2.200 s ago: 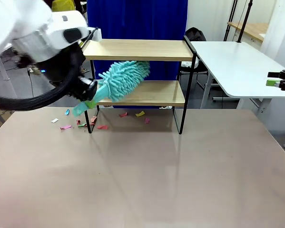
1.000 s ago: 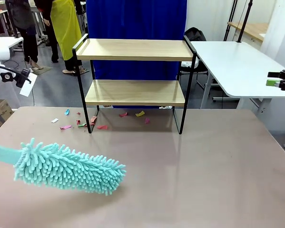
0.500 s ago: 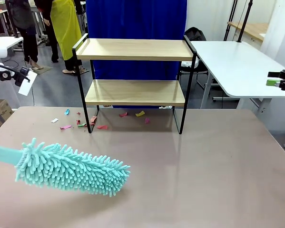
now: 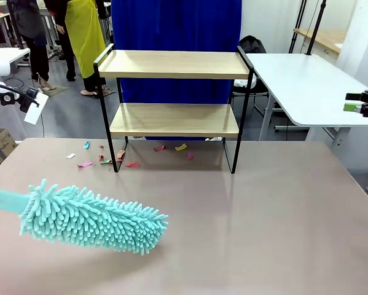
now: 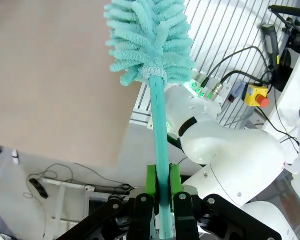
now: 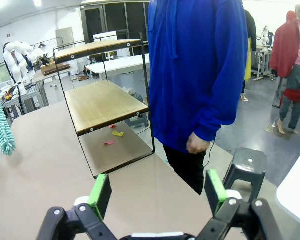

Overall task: Clean the shelf.
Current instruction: Clean the specific section of the Shelf indicated by the human with the Duster.

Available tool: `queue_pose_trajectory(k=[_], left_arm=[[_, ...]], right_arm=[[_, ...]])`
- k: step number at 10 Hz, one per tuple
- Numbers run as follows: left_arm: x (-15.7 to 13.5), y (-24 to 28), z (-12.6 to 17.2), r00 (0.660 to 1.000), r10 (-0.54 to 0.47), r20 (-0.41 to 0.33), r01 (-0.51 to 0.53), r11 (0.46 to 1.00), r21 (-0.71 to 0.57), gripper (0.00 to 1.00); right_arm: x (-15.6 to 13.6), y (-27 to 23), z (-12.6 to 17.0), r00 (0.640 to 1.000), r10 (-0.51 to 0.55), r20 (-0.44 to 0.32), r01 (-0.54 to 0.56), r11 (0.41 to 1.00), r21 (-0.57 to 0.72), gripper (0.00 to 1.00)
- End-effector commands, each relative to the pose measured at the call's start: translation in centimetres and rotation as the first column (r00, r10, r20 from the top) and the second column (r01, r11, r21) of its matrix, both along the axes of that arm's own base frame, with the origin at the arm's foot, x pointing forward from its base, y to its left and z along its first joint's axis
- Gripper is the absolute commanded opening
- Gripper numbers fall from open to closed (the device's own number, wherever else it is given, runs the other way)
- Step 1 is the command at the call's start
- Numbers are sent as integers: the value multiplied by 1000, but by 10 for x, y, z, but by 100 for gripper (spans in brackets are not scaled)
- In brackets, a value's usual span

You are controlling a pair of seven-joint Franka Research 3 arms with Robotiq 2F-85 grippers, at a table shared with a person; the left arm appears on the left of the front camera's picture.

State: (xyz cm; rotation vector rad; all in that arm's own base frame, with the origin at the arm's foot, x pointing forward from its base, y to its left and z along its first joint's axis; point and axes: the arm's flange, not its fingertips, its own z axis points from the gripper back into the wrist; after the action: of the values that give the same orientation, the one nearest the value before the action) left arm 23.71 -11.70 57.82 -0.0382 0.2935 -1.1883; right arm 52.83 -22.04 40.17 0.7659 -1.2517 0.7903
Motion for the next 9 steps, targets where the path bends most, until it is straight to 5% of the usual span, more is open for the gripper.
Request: queue_pose_trajectory(k=[1, 9], left_arm=[[-2, 0, -2, 1000, -8, 4, 8, 1000, -23, 13], [-2, 0, -2, 1000, -8, 4, 8, 1000, -23, 13]], right_arm=[[0, 3, 3, 1000, 4, 5, -4, 1000, -1, 100], [0, 3, 3, 1000, 4, 5, -4, 1000, -1, 100]])
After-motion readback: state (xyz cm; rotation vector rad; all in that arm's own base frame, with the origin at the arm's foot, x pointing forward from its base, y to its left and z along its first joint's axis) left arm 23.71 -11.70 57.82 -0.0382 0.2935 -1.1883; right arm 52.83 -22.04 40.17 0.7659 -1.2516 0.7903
